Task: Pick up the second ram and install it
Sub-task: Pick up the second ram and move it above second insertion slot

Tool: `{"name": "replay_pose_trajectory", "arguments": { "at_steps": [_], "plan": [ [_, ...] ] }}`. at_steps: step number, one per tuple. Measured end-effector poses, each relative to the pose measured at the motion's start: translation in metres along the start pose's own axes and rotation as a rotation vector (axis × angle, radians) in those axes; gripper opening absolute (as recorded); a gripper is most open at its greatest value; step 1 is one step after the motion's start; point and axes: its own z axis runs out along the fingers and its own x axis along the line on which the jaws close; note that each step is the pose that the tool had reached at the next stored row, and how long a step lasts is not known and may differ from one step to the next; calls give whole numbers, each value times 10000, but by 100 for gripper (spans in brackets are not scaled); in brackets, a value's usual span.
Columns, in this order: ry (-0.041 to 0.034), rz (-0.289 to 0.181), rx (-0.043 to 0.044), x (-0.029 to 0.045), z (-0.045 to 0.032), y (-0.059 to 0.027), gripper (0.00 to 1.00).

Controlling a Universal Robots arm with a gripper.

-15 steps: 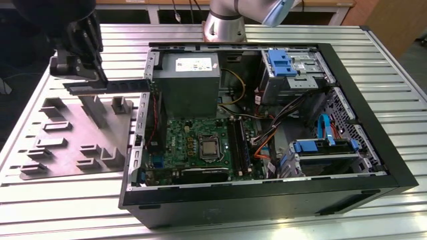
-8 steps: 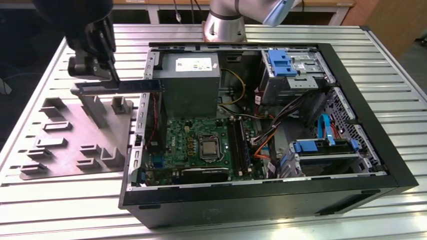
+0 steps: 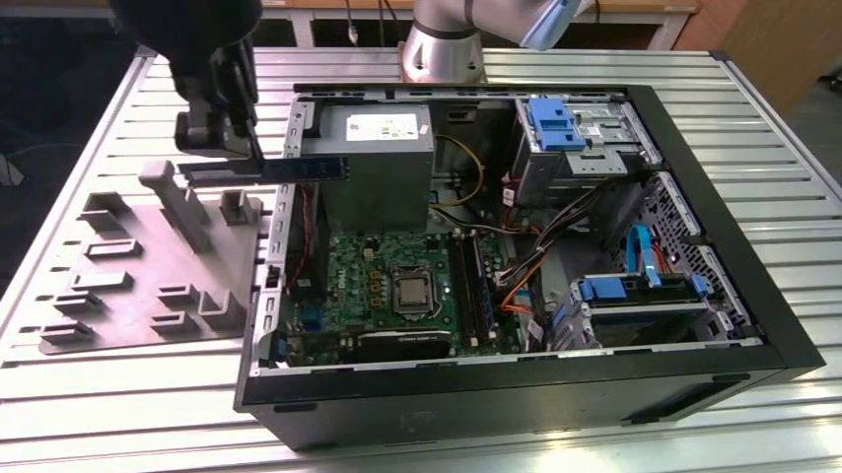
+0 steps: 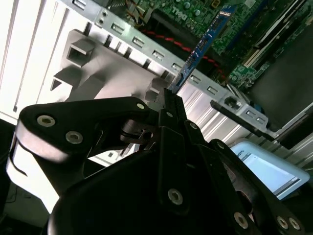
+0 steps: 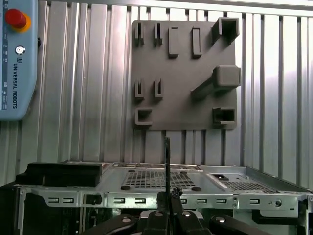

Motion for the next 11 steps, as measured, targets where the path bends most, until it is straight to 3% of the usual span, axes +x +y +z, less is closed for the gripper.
{"name": "replay_pose_trajectory", "arguments": {
  "at_steps": [11],
  "plan": [
    [-1,20,1,7,0,-300,13]
  ]
}}
